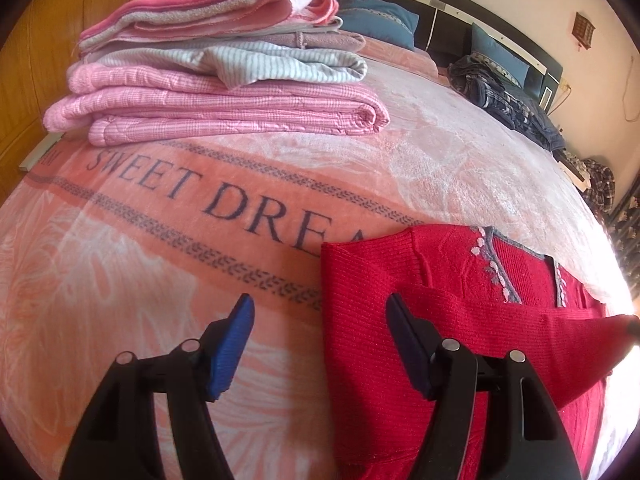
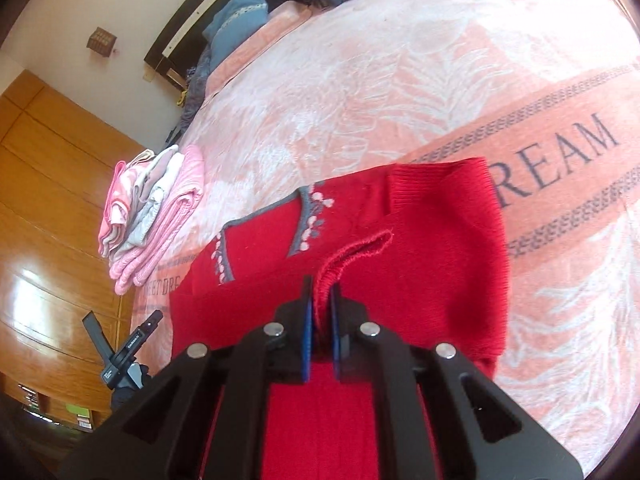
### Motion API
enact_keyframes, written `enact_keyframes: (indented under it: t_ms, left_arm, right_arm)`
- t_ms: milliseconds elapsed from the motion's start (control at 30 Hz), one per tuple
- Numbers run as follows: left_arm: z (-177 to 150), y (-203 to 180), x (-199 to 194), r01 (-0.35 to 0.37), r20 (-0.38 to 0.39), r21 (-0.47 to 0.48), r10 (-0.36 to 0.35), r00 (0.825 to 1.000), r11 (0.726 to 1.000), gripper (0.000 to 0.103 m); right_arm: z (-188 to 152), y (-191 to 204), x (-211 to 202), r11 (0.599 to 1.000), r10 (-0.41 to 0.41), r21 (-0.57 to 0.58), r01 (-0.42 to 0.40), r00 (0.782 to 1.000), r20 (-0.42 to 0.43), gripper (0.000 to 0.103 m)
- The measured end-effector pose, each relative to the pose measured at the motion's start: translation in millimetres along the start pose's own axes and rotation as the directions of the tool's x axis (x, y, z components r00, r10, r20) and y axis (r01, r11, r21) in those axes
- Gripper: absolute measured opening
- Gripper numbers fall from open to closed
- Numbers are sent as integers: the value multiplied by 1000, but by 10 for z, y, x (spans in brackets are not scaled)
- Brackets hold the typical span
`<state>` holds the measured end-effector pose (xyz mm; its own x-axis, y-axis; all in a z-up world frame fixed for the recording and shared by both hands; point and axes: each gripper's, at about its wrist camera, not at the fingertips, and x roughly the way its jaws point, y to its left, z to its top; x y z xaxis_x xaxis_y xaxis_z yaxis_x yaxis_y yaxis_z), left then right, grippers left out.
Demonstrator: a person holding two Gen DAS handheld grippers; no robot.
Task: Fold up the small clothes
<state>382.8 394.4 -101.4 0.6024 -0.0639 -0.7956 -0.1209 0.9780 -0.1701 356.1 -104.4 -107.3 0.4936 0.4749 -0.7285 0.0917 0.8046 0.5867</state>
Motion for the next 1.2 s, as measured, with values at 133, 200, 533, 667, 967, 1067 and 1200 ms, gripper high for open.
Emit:
enact_keyframes:
  t_ms: [133,200,533,667,967,1067,1200]
  left_arm:
    - [-93,-237,220,-75,-91,90,83,992,993,70]
    - [-181,-317,323,-110,-118,126,125,985,986,70]
    - [-48,-355,89,-36,17,62,35,999,997,71]
    - [-31,-577,91,55,-15,95,-54,998,994,73]
    - [-233,-770,392,46,-149,177,-19,989,983,79]
    - [-232,-724,398,54,-155,167,-28,987,984,82]
    - [-245,-714,383,55,-153,170,-29,988,984,82]
  right_arm:
    - [-102,-177,95,996,-86,-11,85,996,-26,9]
    - [-163,-244,188,985,-172,-32,171,984,-53,18]
    - [-124,-122,99,974,-204,-94,204,979,12,24]
    - [-138,8,246,984,-152,-99,148,988,-34,24]
    - [-210,-162,444,969,-243,-69,236,965,-103,22]
    - [-239,-170,450,968,-246,-76,239,964,-99,22]
    - [-272,-118,471,955,-278,-129,266,957,-86,22]
